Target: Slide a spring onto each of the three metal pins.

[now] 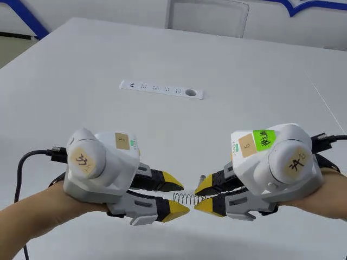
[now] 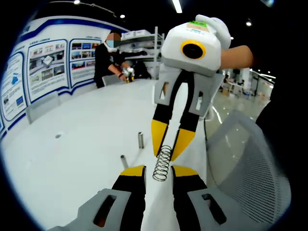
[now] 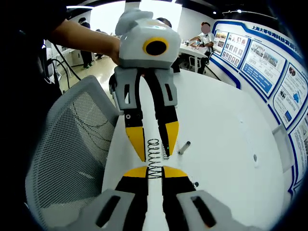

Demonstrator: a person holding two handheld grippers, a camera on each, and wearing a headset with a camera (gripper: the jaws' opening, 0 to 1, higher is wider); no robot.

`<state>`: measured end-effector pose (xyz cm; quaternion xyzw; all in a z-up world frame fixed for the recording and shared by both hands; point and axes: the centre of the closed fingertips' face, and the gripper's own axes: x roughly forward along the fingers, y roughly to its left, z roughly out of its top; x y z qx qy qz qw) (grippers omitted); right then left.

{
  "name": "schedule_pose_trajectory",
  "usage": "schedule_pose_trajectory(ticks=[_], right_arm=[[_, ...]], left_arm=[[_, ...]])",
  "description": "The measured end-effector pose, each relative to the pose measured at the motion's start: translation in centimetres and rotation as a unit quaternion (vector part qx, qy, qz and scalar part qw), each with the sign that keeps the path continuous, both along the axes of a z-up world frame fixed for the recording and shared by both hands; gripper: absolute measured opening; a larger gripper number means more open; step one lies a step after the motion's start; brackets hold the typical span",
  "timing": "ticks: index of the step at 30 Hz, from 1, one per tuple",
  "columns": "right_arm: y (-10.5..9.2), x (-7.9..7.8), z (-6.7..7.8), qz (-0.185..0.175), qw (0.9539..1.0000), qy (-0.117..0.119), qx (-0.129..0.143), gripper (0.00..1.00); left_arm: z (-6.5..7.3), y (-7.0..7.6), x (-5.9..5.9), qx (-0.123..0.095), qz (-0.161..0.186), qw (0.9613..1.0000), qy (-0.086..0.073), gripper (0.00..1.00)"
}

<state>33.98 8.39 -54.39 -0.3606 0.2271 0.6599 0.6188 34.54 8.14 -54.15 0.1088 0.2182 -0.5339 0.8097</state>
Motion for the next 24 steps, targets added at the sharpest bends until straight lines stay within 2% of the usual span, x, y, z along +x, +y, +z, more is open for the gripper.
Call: schedule_pose_trajectory(ticks=[9,14,16,18,24], right_arm=[[0.16,0.12,0.12,0.007,0.9999,-0.008,-0.002,0.11],[0.26,-0.1,0.27,0.013,0.9998,-0.014,0.007,0.11],[0.35,-0.23,0.48,0.014,0.9996,-0.01,0.024,0.12],[0.22,-0.26,0.52,0.012,0.9995,-0.007,0.029,0.12],[-0.06,-0.09,0.32,0.006,0.9995,0.007,0.031,0.15]], left_arm=[[-0.26,-0.1,-0.03,0.01,-0.004,0.9999,-0.002,0.12],[-0.49,-0.09,-0.4,0.027,-0.02,0.9994,-0.008,0.1],[-0.5,-0.05,-0.6,0.031,-0.026,0.9991,-0.01,0.1],[-0.33,-0.05,-0.65,0.029,-0.028,0.9991,-0.013,0.1],[-0.24,-0.19,-0.87,0.031,-0.038,0.9987,-0.015,0.1]])
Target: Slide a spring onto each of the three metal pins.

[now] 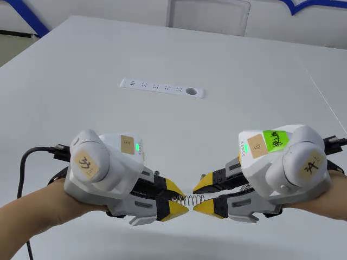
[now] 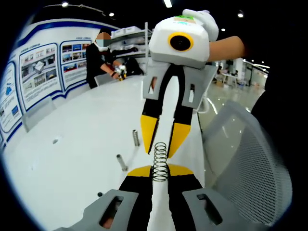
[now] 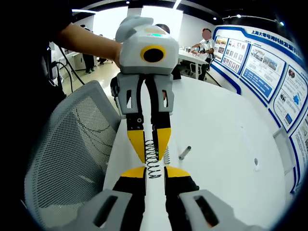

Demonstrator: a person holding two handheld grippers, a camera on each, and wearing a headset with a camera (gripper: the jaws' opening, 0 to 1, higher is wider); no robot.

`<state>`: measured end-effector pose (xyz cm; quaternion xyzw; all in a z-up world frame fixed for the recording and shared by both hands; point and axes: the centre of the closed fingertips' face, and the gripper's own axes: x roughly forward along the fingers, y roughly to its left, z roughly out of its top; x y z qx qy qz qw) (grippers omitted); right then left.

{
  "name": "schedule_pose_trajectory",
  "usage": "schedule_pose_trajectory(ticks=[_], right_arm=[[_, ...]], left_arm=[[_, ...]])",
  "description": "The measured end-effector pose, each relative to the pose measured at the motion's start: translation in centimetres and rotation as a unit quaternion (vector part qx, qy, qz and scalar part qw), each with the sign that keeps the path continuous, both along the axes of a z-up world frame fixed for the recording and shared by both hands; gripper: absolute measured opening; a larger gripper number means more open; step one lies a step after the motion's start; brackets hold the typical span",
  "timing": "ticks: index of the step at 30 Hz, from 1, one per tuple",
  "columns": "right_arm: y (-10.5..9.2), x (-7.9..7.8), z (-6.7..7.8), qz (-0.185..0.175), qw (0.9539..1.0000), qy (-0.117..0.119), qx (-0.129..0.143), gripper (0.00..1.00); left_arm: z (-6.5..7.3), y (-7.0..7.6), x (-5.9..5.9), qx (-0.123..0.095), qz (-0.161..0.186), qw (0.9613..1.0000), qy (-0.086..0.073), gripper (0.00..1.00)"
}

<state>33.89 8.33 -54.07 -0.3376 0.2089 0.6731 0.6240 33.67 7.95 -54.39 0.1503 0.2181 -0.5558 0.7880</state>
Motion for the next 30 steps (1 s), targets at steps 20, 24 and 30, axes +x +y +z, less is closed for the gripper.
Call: schedule_pose_trajectory(ticks=[20,24,30], right_arm=[[0.2,-0.4,1.5,-0.01,0.9968,0.06,0.051,0.12],[0.5,-0.5,2.2,-0.008,0.9963,0.06,0.06,0.11],[1.3,-1.0,2.9,-0.001,0.9944,0.072,0.078,0.11]], left_arm=[[0.2,0.2,-0.2,0.005,-0.008,0.9999,-0.008,0.1],[0.5,0.2,-0.1,-0.001,-0.004,1.0,-0.006,0.1],[0.1,0.2,-0.2,0.006,-0.007,0.9999,-0.006,0.1]])
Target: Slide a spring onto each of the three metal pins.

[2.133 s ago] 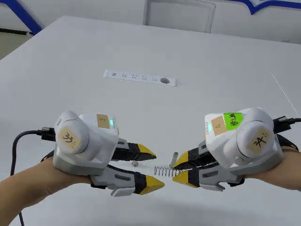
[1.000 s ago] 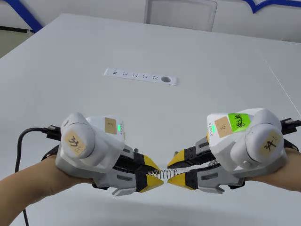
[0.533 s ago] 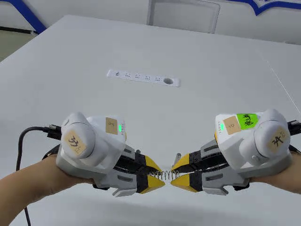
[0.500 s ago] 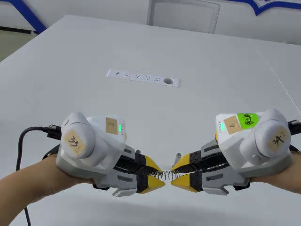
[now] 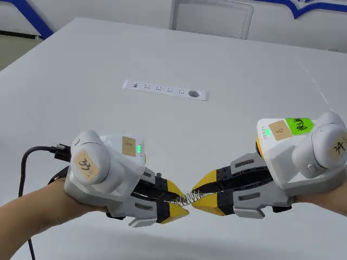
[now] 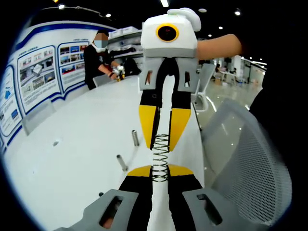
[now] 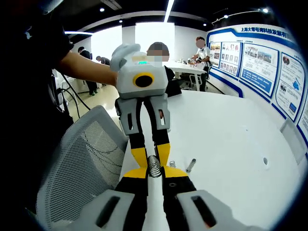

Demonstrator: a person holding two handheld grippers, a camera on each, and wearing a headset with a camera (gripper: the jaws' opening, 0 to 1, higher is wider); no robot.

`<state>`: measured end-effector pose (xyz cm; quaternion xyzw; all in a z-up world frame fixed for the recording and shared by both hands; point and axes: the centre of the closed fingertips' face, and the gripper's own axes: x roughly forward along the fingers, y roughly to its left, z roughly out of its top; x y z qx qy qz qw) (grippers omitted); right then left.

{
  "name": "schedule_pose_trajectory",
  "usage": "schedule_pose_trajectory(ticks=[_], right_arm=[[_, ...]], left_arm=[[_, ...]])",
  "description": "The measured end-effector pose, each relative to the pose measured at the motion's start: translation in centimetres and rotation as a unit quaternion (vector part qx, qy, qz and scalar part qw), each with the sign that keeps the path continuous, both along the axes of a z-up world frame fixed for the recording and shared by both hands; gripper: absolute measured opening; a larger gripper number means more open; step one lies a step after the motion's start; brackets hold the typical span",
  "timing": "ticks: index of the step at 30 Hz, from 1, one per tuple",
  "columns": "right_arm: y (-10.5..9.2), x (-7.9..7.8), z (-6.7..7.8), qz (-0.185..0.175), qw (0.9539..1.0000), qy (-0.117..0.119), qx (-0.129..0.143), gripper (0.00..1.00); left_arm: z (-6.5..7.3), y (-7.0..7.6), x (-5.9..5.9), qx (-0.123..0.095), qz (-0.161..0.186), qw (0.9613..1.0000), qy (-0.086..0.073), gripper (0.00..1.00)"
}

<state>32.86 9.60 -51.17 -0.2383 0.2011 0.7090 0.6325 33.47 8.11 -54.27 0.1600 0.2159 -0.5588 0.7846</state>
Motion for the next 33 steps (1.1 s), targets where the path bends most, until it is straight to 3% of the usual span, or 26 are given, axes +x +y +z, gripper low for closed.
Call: schedule_pose_trajectory(ticks=[3,7,18,24,28,31,33], right_arm=[[0.3,-0.2,0.1,0.003,1.0,-0.001,0.002,0.11],[1.2,-0.4,0.9,-0.004,0.9994,0.017,0.029,0.12],[1.8,0.0,1.0,-0.014,0.9996,0.007,0.025,0.11],[1.9,0.5,1.5,-0.024,0.9992,0.006,0.03,0.11],[1.9,1.2,2.0,-0.03,0.9989,0.001,0.035,0.11],[1.7,1.9,2.5,-0.037,0.9986,-0.007,0.036,0.11],[1.4,2.5,2.8,-0.044,0.9982,-0.011,0.039,0.11]], left_arm=[[-0.2,0.0,0.0,-0.001,0.001,1.0,0.003,0.1],[-0.1,-0.1,-0.1,-0.009,0.003,0.9999,0.004,0.1],[0.0,0.1,0.4,-0.02,0.024,0.9994,0.014,0.11],[0.4,0.5,1.0,-0.03,0.036,0.9989,0.006,0.12],[-0.3,1.2,1.2,-0.005,0.045,0.999,0.003,0.13],[-0.5,1.6,1.2,-0.007,0.051,0.9987,0.004,0.21],[-0.3,1.8,1.2,-0.011,0.054,0.9985,0.004,0.2]])
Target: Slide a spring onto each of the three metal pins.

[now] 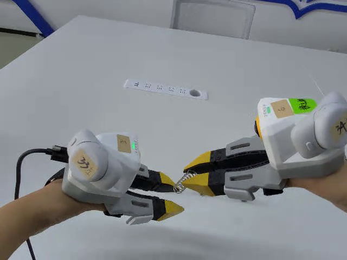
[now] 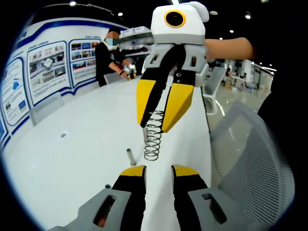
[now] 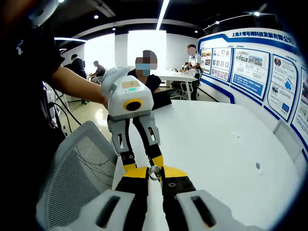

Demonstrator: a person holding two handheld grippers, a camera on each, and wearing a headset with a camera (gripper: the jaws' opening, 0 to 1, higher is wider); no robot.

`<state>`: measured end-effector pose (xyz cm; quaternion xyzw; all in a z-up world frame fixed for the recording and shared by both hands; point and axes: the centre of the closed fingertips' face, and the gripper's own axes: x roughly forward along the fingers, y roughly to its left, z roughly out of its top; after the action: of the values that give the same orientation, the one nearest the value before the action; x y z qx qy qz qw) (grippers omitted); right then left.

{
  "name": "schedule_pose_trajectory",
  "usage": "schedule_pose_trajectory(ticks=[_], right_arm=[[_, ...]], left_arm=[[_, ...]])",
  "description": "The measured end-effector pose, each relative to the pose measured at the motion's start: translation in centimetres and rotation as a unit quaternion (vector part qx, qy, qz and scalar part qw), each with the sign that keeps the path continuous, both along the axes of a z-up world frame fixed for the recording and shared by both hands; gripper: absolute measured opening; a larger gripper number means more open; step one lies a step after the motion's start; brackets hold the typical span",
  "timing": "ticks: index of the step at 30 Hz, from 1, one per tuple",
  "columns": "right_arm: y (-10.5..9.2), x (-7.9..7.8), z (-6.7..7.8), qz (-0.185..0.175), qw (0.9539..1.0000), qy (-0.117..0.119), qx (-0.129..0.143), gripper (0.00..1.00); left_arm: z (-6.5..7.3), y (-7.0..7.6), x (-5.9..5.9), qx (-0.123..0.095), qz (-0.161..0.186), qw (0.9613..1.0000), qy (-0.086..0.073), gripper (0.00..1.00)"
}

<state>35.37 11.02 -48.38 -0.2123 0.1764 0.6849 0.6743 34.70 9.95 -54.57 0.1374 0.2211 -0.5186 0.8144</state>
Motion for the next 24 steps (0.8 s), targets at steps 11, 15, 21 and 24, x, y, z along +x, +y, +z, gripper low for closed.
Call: schedule_pose_trajectory(ticks=[11,15,21,24], right_arm=[[-1.7,4.4,0.3,-0.059,0.998,-0.018,-0.011,0.11],[-2.4,5.5,-0.4,-0.074,0.9968,-0.02,-0.024,0.11],[-3.6,7.3,-2.5,-0.104,0.9933,-0.014,-0.049,0.11],[-3.9,7.9,-3.5,-0.115,0.9914,-0.013,-0.06,0.11]], left_arm=[[1.6,2.6,2.5,-0.03,0.074,0.9963,-0.031,0.51],[2.0,3.8,3.0,-0.036,0.096,0.9941,-0.035,0.61],[1.9,6.0,3.6,-0.037,0.136,0.9893,-0.035,0.71],[2.0,6.9,3.8,-0.042,0.154,0.9864,-0.038,0.79]])
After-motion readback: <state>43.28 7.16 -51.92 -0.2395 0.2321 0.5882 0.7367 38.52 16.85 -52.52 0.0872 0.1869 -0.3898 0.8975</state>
